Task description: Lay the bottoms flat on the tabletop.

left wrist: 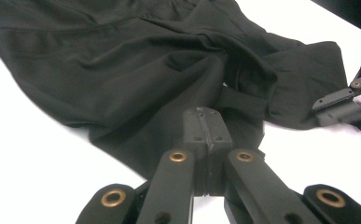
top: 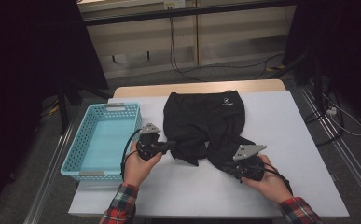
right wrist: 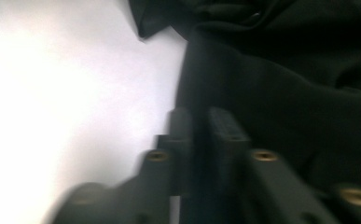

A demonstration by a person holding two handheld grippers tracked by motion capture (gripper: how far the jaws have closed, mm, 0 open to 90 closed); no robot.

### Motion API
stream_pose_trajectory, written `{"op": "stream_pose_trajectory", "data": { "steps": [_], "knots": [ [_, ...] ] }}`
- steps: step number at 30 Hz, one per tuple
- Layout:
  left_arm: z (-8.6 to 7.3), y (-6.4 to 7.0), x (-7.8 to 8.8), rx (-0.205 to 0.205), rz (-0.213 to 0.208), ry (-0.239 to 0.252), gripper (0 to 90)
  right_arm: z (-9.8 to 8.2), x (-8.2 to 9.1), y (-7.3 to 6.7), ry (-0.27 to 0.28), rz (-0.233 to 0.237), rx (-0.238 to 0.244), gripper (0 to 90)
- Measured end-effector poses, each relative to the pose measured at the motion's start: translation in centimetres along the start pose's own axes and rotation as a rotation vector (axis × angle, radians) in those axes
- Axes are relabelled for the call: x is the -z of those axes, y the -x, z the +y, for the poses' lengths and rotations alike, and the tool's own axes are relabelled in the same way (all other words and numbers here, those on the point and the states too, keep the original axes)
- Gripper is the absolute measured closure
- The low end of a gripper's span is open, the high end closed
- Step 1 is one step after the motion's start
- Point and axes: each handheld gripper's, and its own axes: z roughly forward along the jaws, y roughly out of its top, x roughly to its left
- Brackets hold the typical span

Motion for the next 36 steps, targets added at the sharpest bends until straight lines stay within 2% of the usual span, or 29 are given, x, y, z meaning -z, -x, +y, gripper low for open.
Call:
{"op": "stream_pose_trajectory", "data": {
  "steps": [1,3,7,11,17,21,23,25,27,29,31,33,36],
  "knots": [
    [0.0,0.2,-0.1,-0.004,-0.001,-0.002,90.0,0.1,0.0,0.1,-0.002,-0.001,-0.01,90.0],
    [0.1,0.4,-0.3,-0.005,-0.009,-0.004,90.0,0.4,0.2,0.3,0.001,-0.01,-0.001,90.0],
    [0.0,0.3,-0.6,-0.01,-0.01,-0.012,90.0,1.1,1.2,1.1,0.079,0.012,-0.057,90.0],
    [-0.1,0.4,-1.0,-0.008,-0.017,-0.024,90.0,1.6,1.7,2.6,0.143,-0.002,-0.113,90.0],
    [0.1,1.0,-1.7,-0.026,-0.037,-0.03,90.0,2.5,1.0,4.6,0.156,-0.04,-0.14,90.0],
    [0.1,1.3,-2.1,-0.028,-0.046,-0.026,89.4,2.8,-0.2,4.8,0.143,-0.039,-0.15,90.0],
    [0.1,1.4,-2.1,-0.022,-0.046,-0.012,82.9,2.6,-0.7,4.7,0.112,-0.058,-0.145,89.6],
    [0.2,1.4,-2.0,-0.013,-0.048,-0.002,68.2,2.5,-1.0,4.7,0.087,-0.09,-0.136,79.3],
    [0.2,1.5,-1.9,-0.009,-0.048,0.007,58.6,2.5,-0.7,4.6,0.099,-0.109,-0.139,76.3],
    [0.3,1.5,-1.8,0.015,-0.043,0.021,44.6,2.6,0.0,4.3,0.131,-0.118,-0.153,67.9],
    [0.3,1.4,-1.7,0.02,-0.051,0.025,38.4,2.7,0.8,3.8,0.141,-0.121,-0.143,62.9],
    [0.3,1.3,-1.8,0.02,-0.04,0.026,29.0,2.4,1.4,3.2,0.151,-0.118,-0.129,60.1],
    [0.4,1.4,-1.9,0.0,-0.022,0.025,24.6,1.8,1.8,2.2,0.134,-0.106,-0.1,59.5]
  ]
}}
